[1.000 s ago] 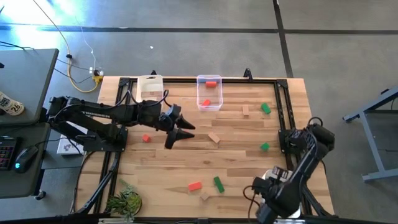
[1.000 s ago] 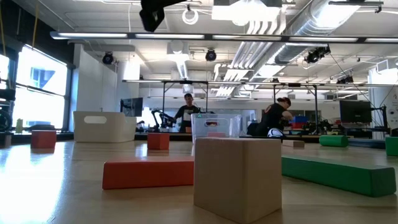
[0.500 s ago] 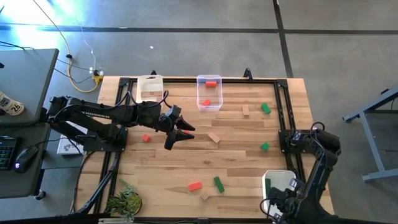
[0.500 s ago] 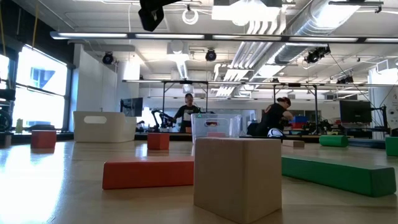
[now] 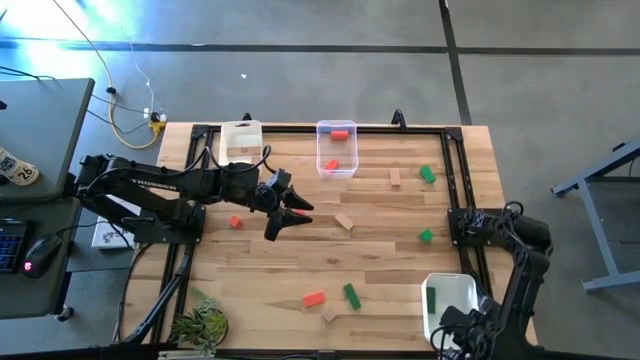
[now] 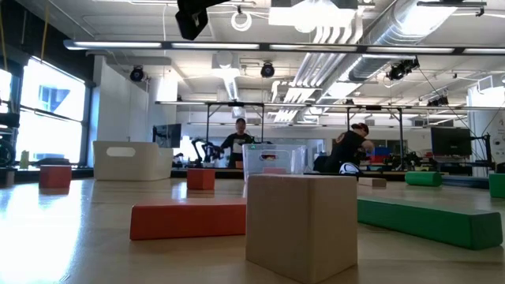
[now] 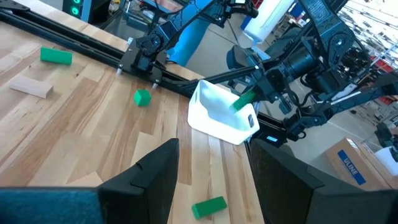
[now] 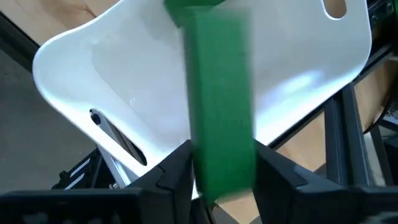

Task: Sort & place blocks by color
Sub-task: Put the green block into the bottom white bin, then put the orange block into the transparent bin

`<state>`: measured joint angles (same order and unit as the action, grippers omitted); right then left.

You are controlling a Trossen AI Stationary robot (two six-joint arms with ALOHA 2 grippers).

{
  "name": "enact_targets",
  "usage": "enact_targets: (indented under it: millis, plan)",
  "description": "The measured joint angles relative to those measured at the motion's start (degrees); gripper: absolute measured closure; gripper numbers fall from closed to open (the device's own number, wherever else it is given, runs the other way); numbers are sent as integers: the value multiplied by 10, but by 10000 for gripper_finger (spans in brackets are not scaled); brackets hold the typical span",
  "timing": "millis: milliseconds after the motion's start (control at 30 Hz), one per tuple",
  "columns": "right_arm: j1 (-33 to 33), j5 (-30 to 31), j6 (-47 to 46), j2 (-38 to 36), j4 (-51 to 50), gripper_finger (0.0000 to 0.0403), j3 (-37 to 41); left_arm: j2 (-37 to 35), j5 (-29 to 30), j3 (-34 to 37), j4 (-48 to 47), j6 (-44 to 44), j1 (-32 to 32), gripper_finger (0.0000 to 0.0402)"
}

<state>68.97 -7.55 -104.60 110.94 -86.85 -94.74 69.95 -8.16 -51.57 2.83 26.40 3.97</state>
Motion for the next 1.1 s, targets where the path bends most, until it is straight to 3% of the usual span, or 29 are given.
enact_targets:
  millis: [333,633,933,1100]
  plan:
    - [-8,33,-2,1,-1,254,0,0,9,0,0,0,0,213]
    - [-62,179,33,-47,-12,254,0,0,89,0,-4,-32,1,213]
    - [-149,315,155,-121,-17,253,0,0,163,0,-88,-61,2,213]
    - [-212,347,243,-156,-20,253,0,0,194,0,-141,-65,6,213]
